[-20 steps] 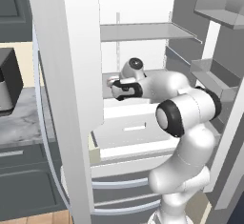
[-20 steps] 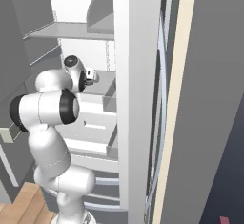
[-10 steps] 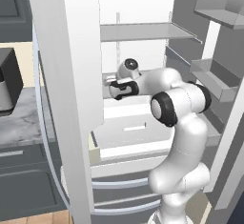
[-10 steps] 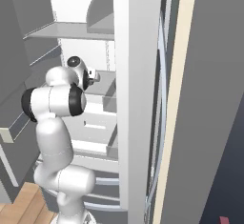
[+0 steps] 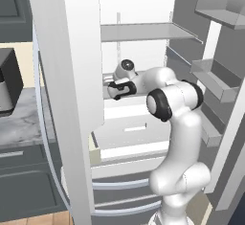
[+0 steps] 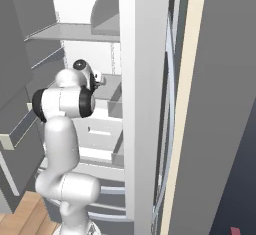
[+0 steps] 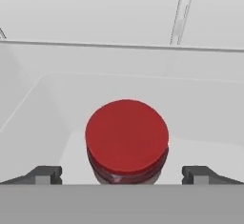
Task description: Move the jam and mango from the second highest shelf to the top shelf to make space. Then, place the pitcher from the counter on the cleared second highest shelf.
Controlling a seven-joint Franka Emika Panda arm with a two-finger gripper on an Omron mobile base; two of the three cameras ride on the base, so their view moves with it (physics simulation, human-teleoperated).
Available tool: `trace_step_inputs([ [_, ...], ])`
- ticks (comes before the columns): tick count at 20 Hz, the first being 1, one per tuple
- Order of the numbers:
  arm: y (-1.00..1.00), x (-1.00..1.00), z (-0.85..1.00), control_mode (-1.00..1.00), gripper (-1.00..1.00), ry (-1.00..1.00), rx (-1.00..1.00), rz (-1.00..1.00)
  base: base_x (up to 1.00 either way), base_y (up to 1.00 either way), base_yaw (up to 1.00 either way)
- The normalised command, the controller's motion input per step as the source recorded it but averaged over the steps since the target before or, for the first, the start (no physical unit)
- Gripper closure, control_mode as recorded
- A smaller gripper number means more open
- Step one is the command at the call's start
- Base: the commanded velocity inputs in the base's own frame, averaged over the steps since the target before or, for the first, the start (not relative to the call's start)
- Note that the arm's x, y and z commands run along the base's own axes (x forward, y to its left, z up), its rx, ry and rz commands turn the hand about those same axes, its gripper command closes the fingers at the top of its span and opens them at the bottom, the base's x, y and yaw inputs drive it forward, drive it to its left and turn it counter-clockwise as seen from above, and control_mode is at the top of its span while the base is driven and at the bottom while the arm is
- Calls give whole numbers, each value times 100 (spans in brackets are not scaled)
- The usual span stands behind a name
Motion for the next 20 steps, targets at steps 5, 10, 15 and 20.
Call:
trace_step_inputs([
  [5, 2, 34, -12, -100, -100, 0, 0, 0, 0, 0, 0],
  [10, 0, 33, -12, -100, -100, 0, 0, 0, 0, 0, 0],
  [15, 4, 26, -14, -100, -100, 0, 0, 0, 0, 0, 0],
  [20, 4, 12, -21, -100, 100, 2, 0, 0, 0, 0, 0],
])
